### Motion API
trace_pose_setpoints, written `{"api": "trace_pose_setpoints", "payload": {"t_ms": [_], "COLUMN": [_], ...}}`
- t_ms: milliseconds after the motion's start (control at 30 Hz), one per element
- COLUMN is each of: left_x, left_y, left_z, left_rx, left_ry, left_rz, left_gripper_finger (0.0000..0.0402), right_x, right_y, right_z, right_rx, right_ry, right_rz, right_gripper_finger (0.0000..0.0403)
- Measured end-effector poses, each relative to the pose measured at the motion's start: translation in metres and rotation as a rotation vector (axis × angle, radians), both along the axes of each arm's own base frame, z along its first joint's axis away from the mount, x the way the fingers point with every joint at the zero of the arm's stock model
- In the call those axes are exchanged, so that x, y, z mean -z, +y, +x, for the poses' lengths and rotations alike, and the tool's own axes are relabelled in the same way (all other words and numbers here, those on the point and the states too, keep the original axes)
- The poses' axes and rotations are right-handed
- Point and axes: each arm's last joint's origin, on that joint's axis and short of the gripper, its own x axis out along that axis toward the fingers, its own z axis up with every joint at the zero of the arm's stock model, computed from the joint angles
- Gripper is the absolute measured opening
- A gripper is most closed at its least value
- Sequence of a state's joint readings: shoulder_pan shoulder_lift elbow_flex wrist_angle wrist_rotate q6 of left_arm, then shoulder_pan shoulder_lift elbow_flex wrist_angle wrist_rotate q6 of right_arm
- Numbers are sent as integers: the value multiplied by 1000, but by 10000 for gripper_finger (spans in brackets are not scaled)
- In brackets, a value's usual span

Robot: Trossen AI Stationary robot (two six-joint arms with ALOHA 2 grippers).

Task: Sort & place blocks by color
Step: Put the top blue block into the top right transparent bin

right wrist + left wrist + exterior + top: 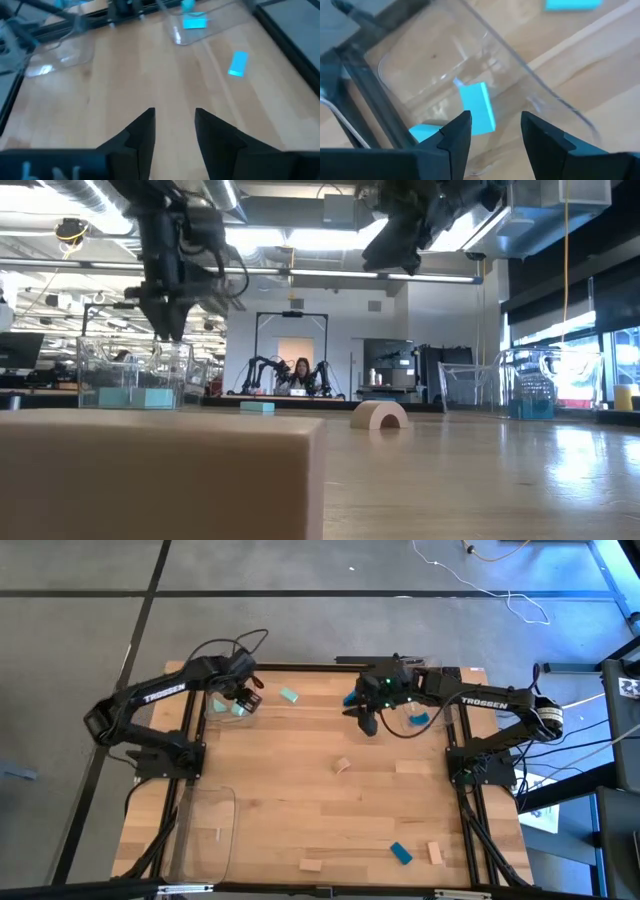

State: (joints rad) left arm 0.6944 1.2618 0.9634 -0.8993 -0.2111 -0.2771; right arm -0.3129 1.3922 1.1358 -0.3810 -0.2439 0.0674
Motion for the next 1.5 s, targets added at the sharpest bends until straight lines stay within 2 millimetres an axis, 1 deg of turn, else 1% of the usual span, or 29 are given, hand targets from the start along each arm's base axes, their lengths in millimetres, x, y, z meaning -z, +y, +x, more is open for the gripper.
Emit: {"api": "trace_pose_setpoints", "payload": {"t_ms": [100,200,367,500,633,767,867,967,1067,1200,1267,1333,1500], "left_x": [-12,-22,-33,-38,-39,-40,-42,-44,-45,-47,-47,-47,-47], "left_y": [-9,-16,-28,-35,-39,-40,-41,-40,-39,-38,-38,-38,-38], "left_z": [-4,-9,-13,-14,-10,-6,-3,-1,0,2,3,3,3], "left_rx": [19,33,67,129,198,217,193,174,173,163,132,106,88], "left_ry": [-46,-86,-136,-144,-148,-174,-215,-249,-265,-293,-318,-332,-342], "left_rz": [37,69,106,127,131,151,155,164,176,189,183,175,168], "left_gripper_finger": [163,163,163,163,163,163,163,163,163,163,163,163,163], "right_x": [0,0,0,0,1,2,3,4,3,-8,-16,-25,-41], "right_y": [-9,-15,-16,-17,-22,-33,-44,-56,-67,-77,-81,-86,-100], "right_z": [-3,-5,-6,-6,-8,-14,-20,-27,-32,-37,-38,-38,-37], "right_rx": [39,57,64,106,128,152,174,193,194,157,131,120,93], "right_ry": [0,0,2,1,13,23,40,54,75,120,129,127,221], "right_rz": [9,10,13,68,77,61,35,-13,-111,-335,-399,-434,-436], "right_gripper_finger": [138,130,100,91,100,125,147,166,177,181,181,181,181]}}
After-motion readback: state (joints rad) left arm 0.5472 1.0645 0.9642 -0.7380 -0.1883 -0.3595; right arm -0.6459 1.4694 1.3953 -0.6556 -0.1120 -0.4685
